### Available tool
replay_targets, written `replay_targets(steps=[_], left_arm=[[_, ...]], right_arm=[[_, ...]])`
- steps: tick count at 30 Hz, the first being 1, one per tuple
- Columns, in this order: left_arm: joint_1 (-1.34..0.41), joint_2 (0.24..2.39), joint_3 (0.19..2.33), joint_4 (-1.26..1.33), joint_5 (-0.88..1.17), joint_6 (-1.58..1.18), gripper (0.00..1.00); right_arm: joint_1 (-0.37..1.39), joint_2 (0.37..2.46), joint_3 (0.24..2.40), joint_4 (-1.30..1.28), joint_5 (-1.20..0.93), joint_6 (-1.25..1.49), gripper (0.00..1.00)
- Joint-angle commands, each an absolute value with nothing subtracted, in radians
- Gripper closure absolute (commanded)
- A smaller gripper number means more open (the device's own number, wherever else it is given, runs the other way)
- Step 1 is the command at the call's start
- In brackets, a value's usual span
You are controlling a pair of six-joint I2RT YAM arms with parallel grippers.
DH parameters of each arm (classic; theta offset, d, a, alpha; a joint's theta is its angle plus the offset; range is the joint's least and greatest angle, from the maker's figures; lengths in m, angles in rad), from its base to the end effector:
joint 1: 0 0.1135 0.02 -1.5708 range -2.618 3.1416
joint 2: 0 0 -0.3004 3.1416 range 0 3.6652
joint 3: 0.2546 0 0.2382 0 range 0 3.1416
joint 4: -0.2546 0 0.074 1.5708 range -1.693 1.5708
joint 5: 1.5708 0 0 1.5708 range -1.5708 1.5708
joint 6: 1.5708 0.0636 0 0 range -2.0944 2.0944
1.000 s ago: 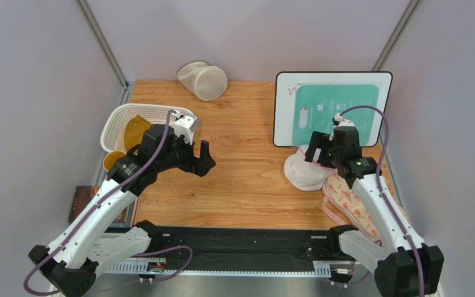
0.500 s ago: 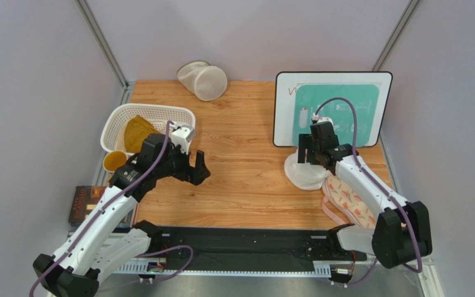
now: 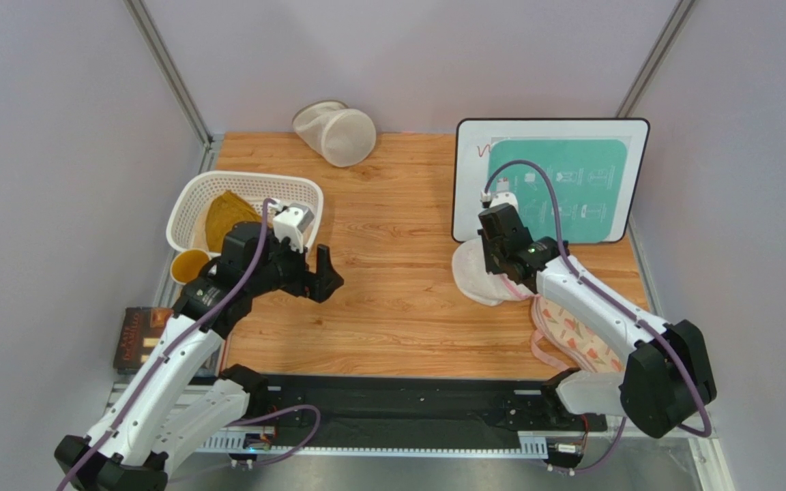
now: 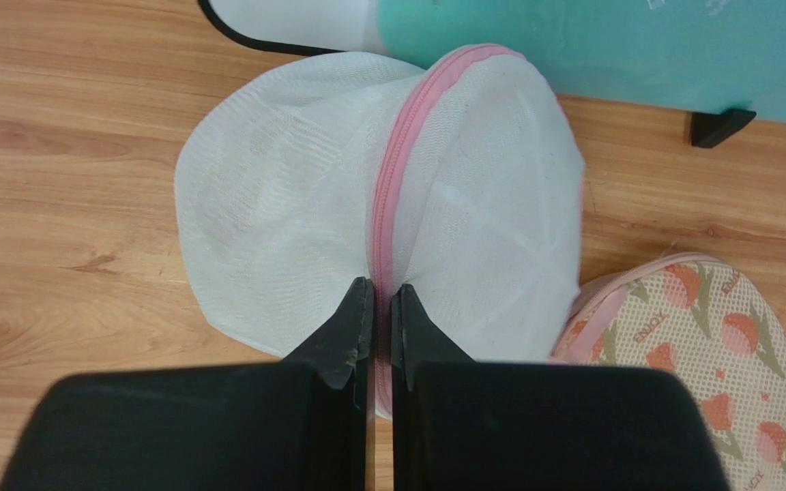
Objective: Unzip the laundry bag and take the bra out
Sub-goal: Move the laundry bag to the center of the board.
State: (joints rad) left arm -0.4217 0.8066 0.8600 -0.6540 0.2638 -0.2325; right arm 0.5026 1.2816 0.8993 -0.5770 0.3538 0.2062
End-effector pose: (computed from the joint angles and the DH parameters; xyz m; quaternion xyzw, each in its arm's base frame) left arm 0.1308 -0.0769 0.3261 0.1439 0.8672 -0.2587 0.4004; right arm 0.2274 0.0998 0.2616 -0.0862 0.9363 -0.0546 0.3361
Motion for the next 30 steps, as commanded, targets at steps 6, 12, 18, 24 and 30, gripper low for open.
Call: replay_targets(steps=[6,12,18,24,30], left_arm=[[-0.417,0.782,0.833,-0.638,0.262,-0.256,0.00],[-0.515,0.750,0.796,-0.637,0.160,-0.353,0.03],[-0.601,0.678,0.718,-0.618,0.109,-0.458,0.03],[-0.658,0.647,0.672,-0.617,0.061,-0.511,0.03],[-0.736,0.692,0.652,-0.540,0.017,-0.578,0.03]], right_arm=[[0.692,1.350,1.051,-0.600,0.357,0.337,1.00],[0.854,1.502,1.173,-0.661,0.413,0.442,1.00],[0.971,1.618,1.242,-0.670,0.431,0.555,1.00],[0.996,1.574,1.266,-0.673,0.406,0.577,0.38],[0.962,1.410,1.229,-0.726,0.439,0.580,0.12]])
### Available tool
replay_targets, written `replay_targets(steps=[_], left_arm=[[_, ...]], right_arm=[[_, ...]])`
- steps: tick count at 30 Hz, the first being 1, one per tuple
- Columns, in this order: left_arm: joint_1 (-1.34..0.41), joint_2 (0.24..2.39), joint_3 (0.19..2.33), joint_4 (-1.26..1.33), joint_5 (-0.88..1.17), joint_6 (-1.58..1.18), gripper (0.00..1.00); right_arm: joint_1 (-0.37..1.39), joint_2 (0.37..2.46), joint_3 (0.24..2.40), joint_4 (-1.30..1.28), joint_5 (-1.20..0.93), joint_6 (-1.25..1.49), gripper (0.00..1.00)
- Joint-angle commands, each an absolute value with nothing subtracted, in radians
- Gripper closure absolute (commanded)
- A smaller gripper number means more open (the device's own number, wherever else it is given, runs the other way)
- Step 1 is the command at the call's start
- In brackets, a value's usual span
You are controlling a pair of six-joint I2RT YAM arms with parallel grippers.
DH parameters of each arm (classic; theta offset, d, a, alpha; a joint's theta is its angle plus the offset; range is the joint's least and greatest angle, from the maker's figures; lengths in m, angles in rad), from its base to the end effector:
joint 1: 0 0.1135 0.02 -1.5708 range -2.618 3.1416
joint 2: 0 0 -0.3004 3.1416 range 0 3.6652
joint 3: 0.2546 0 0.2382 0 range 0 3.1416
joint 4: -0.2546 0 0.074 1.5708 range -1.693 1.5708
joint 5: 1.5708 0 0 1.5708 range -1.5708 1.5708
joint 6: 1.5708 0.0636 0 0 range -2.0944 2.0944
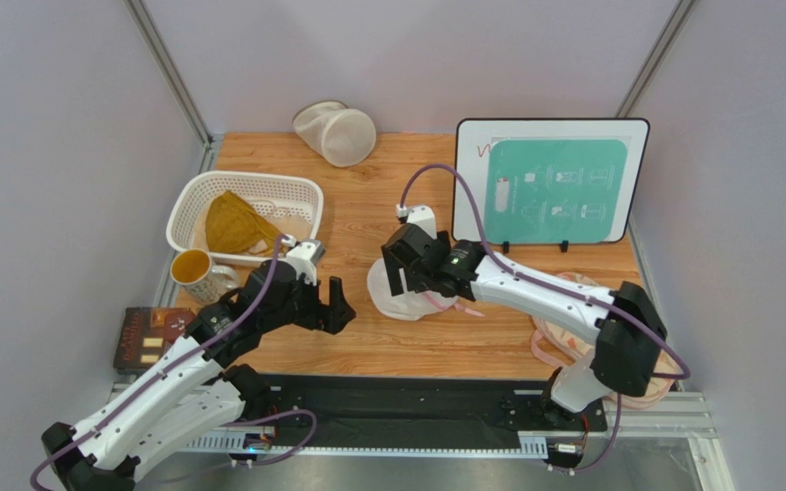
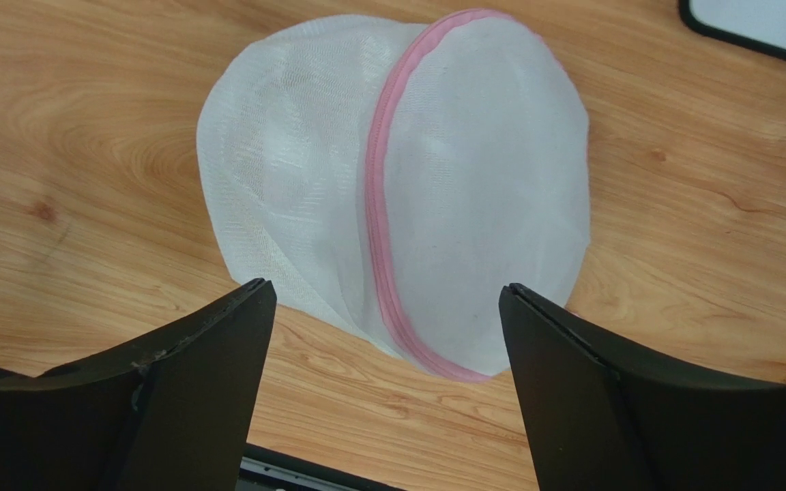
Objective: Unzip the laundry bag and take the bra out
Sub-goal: Move the laundry bag to the center of the board.
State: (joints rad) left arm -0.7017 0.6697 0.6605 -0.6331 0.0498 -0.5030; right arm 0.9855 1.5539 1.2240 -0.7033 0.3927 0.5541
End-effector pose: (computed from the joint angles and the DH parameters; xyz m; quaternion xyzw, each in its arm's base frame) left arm 0.0939 -0.0835 0.2755 0.0998 0.8884 -0.2720 0.3562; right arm 0.1973 0.2536 0.2819 -0.1518 0.9347 0.0462 0.3179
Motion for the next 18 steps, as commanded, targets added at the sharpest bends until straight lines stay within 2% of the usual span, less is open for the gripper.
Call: replay_targets(steps=[1,7,11,18], left_arm=[[-0.755,0.701,0.646,-0.513,0.026,-0.598,0.04],[-0.865,0.928,0.701,-0.263,0.012,-0.698,0.04],[-0.899,1.170,0.848,-0.221,0.002,-0.733,0.05],[-0.900,1.344,0.983,-0.232,-0.094,-0.767,0.04]], right_arm=[[0.944,1.358,1.200,-0.733,0.442,0.581,0.11],[0.790,1.128,1.014,-0.738,0.413,0.610,0.08],[0.645,0.987,0.911,-0.736,0.331,0.606,0.08],[0.529,0.828,0.828,-0.745,0.273,0.594,0.07]])
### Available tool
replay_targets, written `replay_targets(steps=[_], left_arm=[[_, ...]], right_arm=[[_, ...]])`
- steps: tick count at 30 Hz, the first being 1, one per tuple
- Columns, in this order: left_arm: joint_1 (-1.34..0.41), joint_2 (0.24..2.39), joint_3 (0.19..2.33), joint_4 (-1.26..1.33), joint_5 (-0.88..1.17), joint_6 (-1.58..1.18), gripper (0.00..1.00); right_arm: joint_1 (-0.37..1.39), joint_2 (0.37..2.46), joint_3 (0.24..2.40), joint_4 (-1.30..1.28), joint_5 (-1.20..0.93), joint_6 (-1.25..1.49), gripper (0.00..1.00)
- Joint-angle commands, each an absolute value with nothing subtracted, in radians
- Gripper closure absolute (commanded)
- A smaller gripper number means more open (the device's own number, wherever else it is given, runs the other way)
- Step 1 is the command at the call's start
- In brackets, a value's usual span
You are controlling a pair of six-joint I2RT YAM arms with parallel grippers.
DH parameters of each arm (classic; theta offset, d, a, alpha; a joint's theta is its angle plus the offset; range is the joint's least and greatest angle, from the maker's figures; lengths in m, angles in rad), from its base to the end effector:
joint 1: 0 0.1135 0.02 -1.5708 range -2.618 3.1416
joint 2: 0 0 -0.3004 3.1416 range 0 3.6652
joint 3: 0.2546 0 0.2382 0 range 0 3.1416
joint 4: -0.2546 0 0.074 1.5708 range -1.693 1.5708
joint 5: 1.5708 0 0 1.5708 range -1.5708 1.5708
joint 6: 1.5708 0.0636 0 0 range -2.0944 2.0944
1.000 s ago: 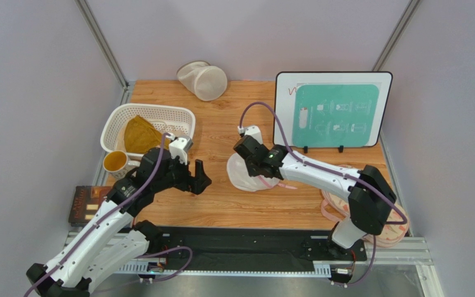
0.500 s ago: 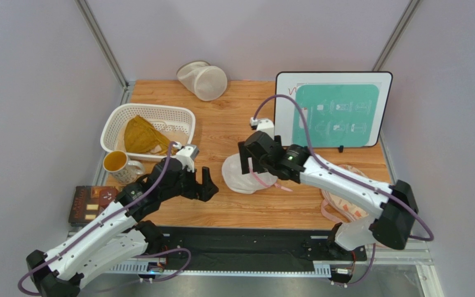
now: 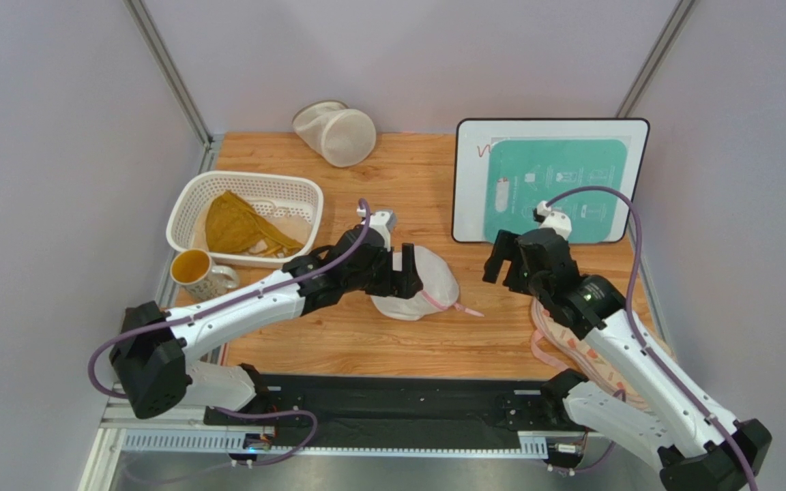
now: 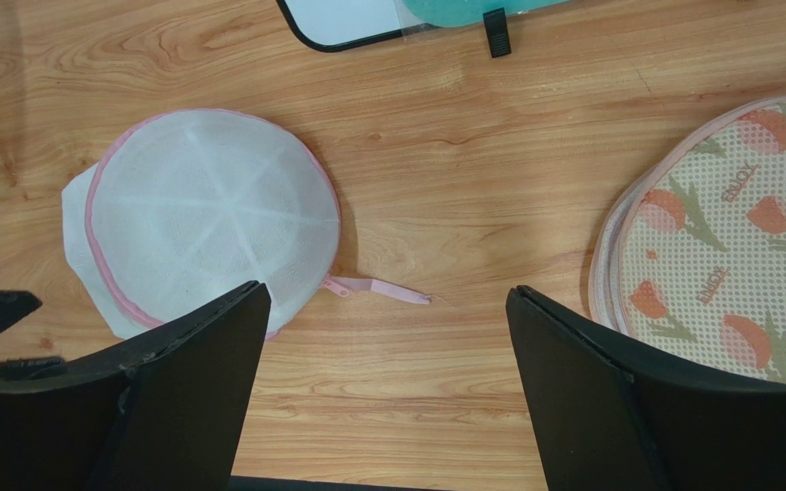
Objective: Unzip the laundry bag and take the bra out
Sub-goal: Move the laundry bag to the center of the board, then adjust the laundry bag at the center of the board.
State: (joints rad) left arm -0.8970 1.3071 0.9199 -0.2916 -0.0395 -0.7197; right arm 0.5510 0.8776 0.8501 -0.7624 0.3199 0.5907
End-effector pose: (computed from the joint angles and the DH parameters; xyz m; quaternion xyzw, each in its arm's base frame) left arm 0.1797 -0.2210 0.2857 0.0714 0.8992 -0.2996 0.3108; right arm 0.1423 0.0640 0.3028 0.0787 0.9116 0.0791 0.3958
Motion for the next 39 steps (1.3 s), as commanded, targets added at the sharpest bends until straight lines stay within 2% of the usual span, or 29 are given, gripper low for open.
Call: replay_targets(steps=[1,5,12,18,19,21,22,27,28,30,34,39], left_arm=[[-0.902,1.359,0.994,-0.226,-0.089,-0.770,0.03],[-0.902,1.480,1.064,-0.251,-0.083,-0.770,0.04],[-0.902,1.560,1.085,-0.287,-0.158,-0.769,0.05],[-0.900,1.629,1.120,-0.258,-0.158,-0.772,0.14],[-0.900,1.638,1.127,-0.259,-0.158,-0.770,0.17],[-0.900,1.646,1.126,-0.247,-0.166,-0.773,0.31],[-0.900,1.646,1.118,-0.244,-0.170,-0.773,0.41],[-0.890,1.611,1.094,-0.235,-0.161,-0.739,0.74],[-0.885,1.597,1.082,-0.235,-0.153,-0.718,0.86],[-0.871,1.576,1.060,-0.227,-0.123,-0.692,1.00],[-0.812,1.464,0.950,-0.200,-0.006,-0.635,1.00],[-0.680,1.296,0.819,-0.143,0.267,-0.644,1.00]], right_arm=[[0.525,0.828,0.824,-0.746,0.267,0.592,0.07],[0.517,0.833,0.801,-0.744,0.253,0.600,0.07],[0.518,0.758,0.759,-0.735,0.215,0.606,0.07],[0.517,0.744,0.724,-0.736,0.190,0.600,0.08],[0.515,0.738,0.721,-0.735,0.183,0.600,0.08],[0.517,0.718,0.710,-0.739,0.178,0.603,0.08],[0.517,0.712,0.707,-0.739,0.173,0.604,0.08],[0.517,0.712,0.684,-0.730,0.156,0.601,0.08],[0.517,0.716,0.678,-0.724,0.146,0.601,0.08],[0.517,0.727,0.660,-0.695,0.123,0.600,0.08],[0.517,0.724,0.618,-0.614,0.019,0.627,0.08],[0.517,0.727,0.543,-0.411,-0.127,0.667,0.09]])
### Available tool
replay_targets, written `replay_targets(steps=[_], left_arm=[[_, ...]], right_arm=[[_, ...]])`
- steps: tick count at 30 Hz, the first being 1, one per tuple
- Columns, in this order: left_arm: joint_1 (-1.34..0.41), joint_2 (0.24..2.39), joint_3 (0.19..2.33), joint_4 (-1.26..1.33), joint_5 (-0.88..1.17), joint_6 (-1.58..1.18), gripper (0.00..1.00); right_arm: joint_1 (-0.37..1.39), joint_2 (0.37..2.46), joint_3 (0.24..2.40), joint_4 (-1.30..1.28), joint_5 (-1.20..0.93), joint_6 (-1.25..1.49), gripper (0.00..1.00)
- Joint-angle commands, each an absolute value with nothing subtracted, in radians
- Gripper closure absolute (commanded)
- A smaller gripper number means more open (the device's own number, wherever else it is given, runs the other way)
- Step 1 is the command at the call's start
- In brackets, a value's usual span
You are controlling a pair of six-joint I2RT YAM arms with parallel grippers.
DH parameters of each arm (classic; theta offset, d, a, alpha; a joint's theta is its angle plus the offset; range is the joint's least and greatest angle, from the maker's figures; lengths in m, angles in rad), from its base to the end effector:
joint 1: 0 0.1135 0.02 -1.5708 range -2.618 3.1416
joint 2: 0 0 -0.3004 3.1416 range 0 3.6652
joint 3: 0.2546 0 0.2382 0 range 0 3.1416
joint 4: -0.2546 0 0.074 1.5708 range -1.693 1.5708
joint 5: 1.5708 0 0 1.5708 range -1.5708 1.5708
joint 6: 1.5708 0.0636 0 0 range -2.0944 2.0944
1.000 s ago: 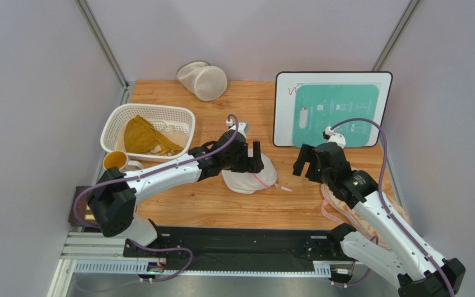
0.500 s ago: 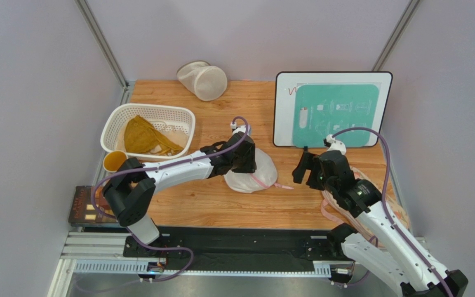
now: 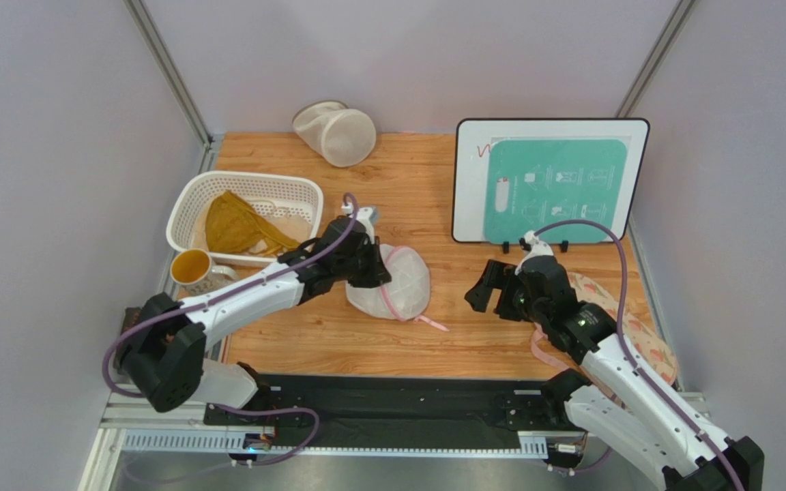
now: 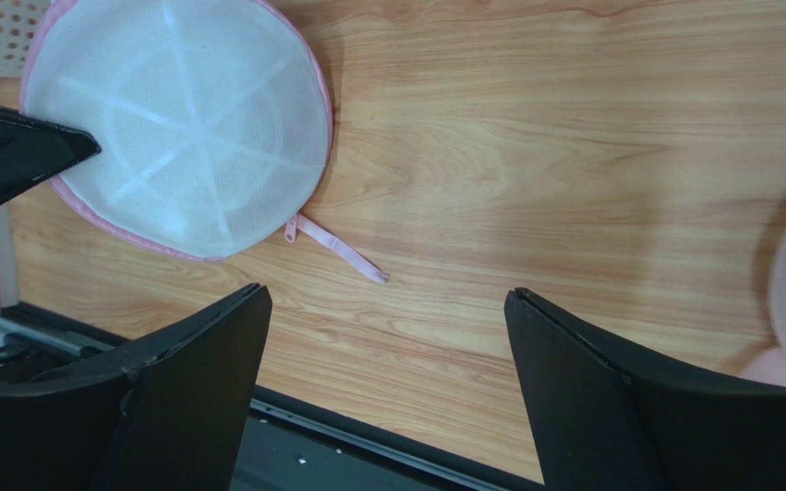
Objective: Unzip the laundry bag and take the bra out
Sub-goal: Adjust the laundry bag at the center of the board.
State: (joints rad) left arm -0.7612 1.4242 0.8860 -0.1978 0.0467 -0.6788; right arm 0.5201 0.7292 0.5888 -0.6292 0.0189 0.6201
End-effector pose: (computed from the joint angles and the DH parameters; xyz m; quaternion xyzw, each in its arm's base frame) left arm 0.2200 -0.2137 0.2517 0.0471 0.9127 -0.2833 0.2906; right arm 0.1147 0.0643 0.2451 0.0497 0.9195 0.2031 0.3330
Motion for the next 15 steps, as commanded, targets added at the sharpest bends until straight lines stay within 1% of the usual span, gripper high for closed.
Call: replay_targets(steps=[1,2,6,7,12,15], left_arm=[[-0.664,1.257,0.802,-0.144,0.306,-0.644,1.00],[-0.635,1.240,0.796,-0.147,0.378,-0.644,1.00],[-0.565,1.187,0.769,-0.149,0.532,-0.650,1.00],[-0.551,1.186,0.759,-0.135,0.611,-0.661,1.00],[-0.514,1.186,0.729,-0.063,0.725,-0.705,1.00],[-0.500,1.195,0.692,0.073,0.805,-0.805,1.00]], right_arm=[[0.515,0.735,0.514,-0.378,-0.167,0.673,0.08],[0.517,0.739,0.502,-0.309,-0.185,0.692,0.08],[0.518,0.768,0.448,-0.168,-0.279,0.733,0.09],[0.520,0.776,0.436,-0.103,-0.291,0.745,0.09],[0.534,0.805,0.367,0.034,-0.330,0.793,0.09],[0.537,0.813,0.324,0.115,-0.342,0.828,0.08]])
